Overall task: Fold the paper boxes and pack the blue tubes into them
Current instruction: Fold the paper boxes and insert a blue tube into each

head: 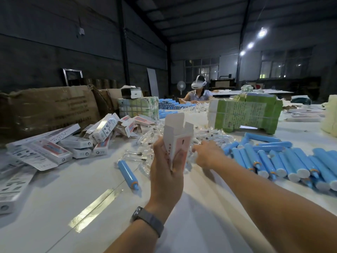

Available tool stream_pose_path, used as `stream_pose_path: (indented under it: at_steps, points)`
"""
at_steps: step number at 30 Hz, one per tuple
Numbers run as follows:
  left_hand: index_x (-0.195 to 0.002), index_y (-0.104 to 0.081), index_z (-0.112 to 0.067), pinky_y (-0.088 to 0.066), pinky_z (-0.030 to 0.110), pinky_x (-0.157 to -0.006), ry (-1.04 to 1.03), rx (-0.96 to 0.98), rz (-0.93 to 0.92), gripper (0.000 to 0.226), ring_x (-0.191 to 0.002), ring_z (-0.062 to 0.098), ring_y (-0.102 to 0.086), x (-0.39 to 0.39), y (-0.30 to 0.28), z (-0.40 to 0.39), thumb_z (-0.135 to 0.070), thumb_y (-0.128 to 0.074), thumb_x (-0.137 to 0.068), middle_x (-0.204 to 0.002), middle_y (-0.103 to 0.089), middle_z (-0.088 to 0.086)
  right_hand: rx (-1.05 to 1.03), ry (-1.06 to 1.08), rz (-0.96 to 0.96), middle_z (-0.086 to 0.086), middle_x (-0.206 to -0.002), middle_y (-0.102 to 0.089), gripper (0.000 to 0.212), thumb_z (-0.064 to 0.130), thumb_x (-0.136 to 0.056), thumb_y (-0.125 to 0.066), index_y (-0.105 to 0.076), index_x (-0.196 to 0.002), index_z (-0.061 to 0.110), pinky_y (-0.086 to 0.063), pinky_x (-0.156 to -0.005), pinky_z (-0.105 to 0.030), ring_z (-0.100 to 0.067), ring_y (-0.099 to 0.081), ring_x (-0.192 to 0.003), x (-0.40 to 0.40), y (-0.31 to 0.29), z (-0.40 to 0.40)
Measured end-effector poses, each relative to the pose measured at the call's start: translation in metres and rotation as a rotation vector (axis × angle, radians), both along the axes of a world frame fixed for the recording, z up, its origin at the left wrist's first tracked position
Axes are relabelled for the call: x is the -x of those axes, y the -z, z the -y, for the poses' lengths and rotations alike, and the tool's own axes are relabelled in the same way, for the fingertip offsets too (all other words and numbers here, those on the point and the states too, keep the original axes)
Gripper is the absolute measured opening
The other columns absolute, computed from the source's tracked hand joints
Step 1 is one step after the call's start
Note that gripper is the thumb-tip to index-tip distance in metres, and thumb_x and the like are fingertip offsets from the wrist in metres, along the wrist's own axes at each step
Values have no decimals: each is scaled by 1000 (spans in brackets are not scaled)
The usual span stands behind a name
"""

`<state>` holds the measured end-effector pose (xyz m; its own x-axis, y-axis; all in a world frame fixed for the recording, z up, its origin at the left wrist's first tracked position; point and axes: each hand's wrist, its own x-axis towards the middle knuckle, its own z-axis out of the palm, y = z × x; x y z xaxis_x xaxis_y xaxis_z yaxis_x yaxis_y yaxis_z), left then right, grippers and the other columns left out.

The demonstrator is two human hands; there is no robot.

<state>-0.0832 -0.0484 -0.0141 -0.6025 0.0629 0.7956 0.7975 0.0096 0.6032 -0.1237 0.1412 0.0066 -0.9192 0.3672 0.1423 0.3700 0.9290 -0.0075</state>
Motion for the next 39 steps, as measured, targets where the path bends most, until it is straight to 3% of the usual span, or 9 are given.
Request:
stream_pose_path:
  at_steps: [5, 7, 9, 13, 16, 21, 27, 36, 39]
  points:
    - [-121, -36, -46, -54, 32, -74, 7, -10, 18, 34, -92, 0, -61, 0, 1, -1, -42, -56, -93, -106, -59, -25, 33, -13, 24, -5, -111, -65, 13, 18, -80, -51, -56, -89, 26, -50, -81, -36, -24, -57, -96, 7, -1, 1]
    - [-122, -37, -40, -54, 35, -72, 10, 12, 9, 35, -90, 4, -63, -3, 1, -1, -39, -57, -93, -105, -60, -21, 58, -28, -19, -6, -113, -66, 21, 27, -85, -47, -62, -99, 24, -51, -81, -35, -26, -60, -97, 8, -2, 2]
    - [-122, -36, -39, -53, 34, -73, 6, 34, -4, 36, -90, 3, -61, -6, 2, -1, -38, -57, -92, -104, -60, -23, 56, -12, -131, -5, -112, -66, 30, 38, -89, -45, -64, -107, 22, -49, -77, -35, -28, -62, -101, 4, -6, 4]
    - [-123, -36, -39, -52, 33, -73, 13, 41, -9, 38, -92, 10, -61, -9, 2, -1, -38, -57, -91, -110, -60, -13, 150, -4, -450, -9, -86, -67, 15, 17, -87, -55, -61, -73, 20, -37, -67, -29, -33, -64, -88, -19, -12, 7]
    - [-123, -36, -36, -53, 37, -73, 19, 44, -10, 39, -91, 17, -62, -11, 3, -1, -38, -57, -90, -112, -62, -7, 314, -103, -665, -2, -83, -69, 12, 10, -86, -64, -66, -87, 22, -44, -67, -29, -26, -65, -81, -42, -26, 13]
    - [-123, -37, -36, -49, 33, -69, 12, 32, -2, 37, -88, 15, -60, -12, 4, -1, -37, -57, -91, -111, -63, -8, 777, -354, -1125, 3, -76, -64, 44, -1, -83, -70, -54, -110, 29, -56, -55, -27, -5, -64, -60, -99, -65, 37]
    - [-119, -37, -35, -51, 37, -71, 27, 34, 13, 35, -90, 16, -61, -14, 4, -3, -37, -58, -91, -109, -62, -10, 990, -650, -1330, 0, -82, -69, 61, -3, -80, -67, -50, -125, 34, -58, -62, -26, -17, -72, -72, -149, -96, 61]
    - [-116, -36, -41, -48, 17, -64, 89, 30, 5, 31, -89, 12, -64, -15, 4, -4, -39, -57, -92, -106, -62, -11, 43, -619, -1150, -1, -91, -70, 28, 10, -81, -77, -66, -107, 8, -53, -74, -35, -19, -65, -85, -131, -67, 67]
    - [-119, -37, -42, -52, 25, -67, 95, 11, 11, 34, -90, 6, -63, -14, 3, -4, -37, -57, -93, -109, -59, -22, 9, -620, -1045, -5, -104, -65, 16, 22, -87, -73, -75, -98, 10, -38, -84, -25, -26, -56, -99, -128, -60, 61]
